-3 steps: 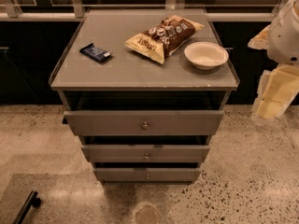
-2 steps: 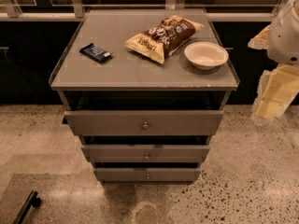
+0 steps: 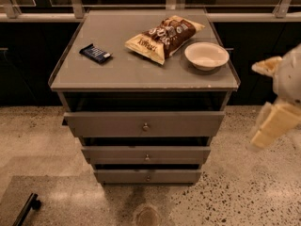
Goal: Open top drawer
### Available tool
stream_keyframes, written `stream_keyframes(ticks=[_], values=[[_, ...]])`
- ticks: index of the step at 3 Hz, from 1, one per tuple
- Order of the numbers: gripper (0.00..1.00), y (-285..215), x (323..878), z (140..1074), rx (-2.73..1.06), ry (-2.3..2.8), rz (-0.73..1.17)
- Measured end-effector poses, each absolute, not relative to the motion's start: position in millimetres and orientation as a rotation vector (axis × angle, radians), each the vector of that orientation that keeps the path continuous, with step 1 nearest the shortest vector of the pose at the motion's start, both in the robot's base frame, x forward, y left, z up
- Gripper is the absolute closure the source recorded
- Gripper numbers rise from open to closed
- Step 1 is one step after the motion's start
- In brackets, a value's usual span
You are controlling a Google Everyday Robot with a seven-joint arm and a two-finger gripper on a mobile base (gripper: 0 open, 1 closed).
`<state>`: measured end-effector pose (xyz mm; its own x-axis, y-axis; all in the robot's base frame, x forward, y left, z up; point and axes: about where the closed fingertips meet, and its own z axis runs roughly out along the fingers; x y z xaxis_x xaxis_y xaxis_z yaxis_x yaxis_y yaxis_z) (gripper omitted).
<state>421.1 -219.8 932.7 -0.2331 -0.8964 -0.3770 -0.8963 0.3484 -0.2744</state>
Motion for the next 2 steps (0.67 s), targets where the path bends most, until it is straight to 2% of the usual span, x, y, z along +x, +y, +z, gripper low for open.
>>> stream_keyframes(ticks=[1, 2], values=[[0.00, -210.4, 444.4, 883.3, -1.437, 2.056, 0.175], [0.00, -195.7, 500.2, 849.9, -1.285, 1.941, 0.291]])
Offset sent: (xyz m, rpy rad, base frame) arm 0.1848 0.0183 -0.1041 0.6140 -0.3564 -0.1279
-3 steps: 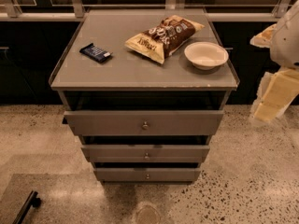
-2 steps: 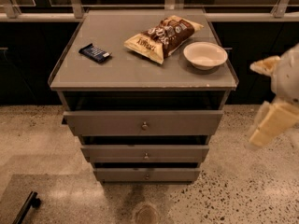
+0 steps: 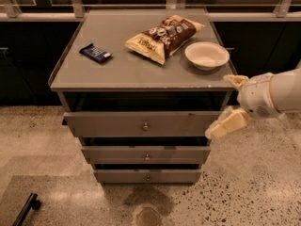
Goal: Open top drawer
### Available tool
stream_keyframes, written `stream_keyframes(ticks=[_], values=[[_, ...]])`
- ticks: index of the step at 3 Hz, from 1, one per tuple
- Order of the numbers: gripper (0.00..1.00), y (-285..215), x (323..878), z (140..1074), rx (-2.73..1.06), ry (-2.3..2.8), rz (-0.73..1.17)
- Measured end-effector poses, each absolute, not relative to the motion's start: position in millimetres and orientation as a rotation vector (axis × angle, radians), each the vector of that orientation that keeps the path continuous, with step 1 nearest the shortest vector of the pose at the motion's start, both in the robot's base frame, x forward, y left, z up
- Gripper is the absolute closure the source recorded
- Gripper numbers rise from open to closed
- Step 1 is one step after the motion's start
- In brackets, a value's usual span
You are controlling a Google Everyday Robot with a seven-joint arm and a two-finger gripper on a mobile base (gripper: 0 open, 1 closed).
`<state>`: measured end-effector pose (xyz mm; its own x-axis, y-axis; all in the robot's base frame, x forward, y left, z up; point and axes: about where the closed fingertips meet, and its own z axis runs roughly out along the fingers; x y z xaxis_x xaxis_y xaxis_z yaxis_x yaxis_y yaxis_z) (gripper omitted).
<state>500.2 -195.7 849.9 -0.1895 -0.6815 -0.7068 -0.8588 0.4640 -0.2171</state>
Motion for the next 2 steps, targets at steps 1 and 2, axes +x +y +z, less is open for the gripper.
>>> stream_keyframes(ticks=[1, 2], values=[[0.00, -194.9, 552.4, 825.5, -1.157, 1.901, 0.301], [0.18, -197.4, 556.3, 822.9, -1.143, 1.903, 0.288]])
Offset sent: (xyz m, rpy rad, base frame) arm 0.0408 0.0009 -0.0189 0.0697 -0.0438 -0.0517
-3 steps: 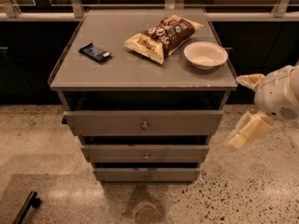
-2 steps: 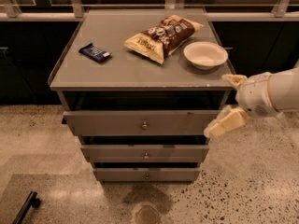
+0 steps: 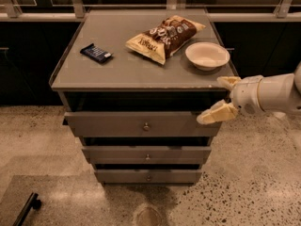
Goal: Open top drawer
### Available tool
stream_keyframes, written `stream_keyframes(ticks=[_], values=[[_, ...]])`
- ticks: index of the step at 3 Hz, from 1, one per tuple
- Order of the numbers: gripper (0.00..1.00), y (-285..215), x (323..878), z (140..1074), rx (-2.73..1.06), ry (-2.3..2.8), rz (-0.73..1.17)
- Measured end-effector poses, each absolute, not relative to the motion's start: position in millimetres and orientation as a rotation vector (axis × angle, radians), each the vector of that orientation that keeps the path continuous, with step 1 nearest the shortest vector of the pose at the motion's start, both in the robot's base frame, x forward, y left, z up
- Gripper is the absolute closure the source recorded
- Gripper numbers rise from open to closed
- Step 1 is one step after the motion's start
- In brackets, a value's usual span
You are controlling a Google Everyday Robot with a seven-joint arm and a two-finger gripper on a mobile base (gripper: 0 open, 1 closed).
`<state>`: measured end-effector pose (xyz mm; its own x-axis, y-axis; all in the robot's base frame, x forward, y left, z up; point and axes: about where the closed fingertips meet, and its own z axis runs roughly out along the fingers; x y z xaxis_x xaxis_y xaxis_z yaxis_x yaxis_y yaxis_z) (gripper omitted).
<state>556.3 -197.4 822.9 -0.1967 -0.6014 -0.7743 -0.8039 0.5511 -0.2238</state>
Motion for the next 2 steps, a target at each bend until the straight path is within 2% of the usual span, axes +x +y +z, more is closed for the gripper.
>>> stream_keyframes(ticks=[2], values=[[0.65, -197.0, 556.0, 822.8, -1.144, 1.902, 0.290]])
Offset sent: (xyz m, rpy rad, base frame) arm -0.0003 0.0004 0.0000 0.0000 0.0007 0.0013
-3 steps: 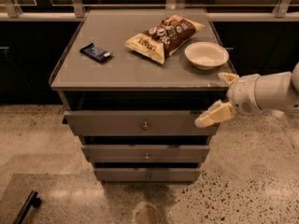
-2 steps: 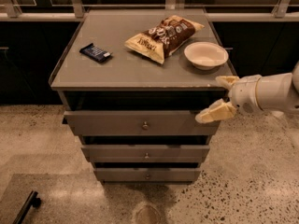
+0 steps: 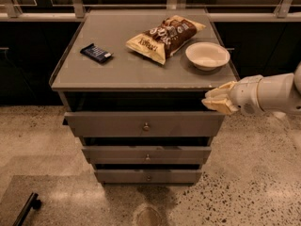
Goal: Open top drawer
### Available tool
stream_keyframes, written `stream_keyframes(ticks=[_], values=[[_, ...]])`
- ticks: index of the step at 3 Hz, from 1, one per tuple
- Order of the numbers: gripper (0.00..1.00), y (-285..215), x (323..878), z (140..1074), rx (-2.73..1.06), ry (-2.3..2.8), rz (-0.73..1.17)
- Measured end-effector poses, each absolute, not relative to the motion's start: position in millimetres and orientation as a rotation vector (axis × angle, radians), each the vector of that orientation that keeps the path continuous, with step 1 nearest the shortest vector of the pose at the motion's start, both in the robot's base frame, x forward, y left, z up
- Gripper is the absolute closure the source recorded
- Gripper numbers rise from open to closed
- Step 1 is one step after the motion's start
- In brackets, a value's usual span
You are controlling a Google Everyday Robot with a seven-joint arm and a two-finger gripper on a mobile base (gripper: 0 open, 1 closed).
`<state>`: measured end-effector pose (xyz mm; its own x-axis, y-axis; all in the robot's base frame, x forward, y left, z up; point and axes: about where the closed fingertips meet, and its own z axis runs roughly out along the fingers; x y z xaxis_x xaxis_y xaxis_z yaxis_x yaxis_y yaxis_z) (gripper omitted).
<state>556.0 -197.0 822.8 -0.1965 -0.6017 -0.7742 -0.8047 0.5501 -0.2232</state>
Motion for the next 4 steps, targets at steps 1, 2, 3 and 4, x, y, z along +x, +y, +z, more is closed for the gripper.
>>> stream_keyframes(ticks=[1, 2, 3, 4], values=[[0.88, -195.4, 553.3, 817.2, -1.130, 1.891, 0.287], [1.00, -193.1, 555.4, 787.6, -1.045, 1.872, 0.321], [1.00, -192.3, 568.5, 755.3, -0.940, 1.863, 0.324], [1.00, -193.7, 584.8, 734.3, -0.885, 1.862, 0.302]])
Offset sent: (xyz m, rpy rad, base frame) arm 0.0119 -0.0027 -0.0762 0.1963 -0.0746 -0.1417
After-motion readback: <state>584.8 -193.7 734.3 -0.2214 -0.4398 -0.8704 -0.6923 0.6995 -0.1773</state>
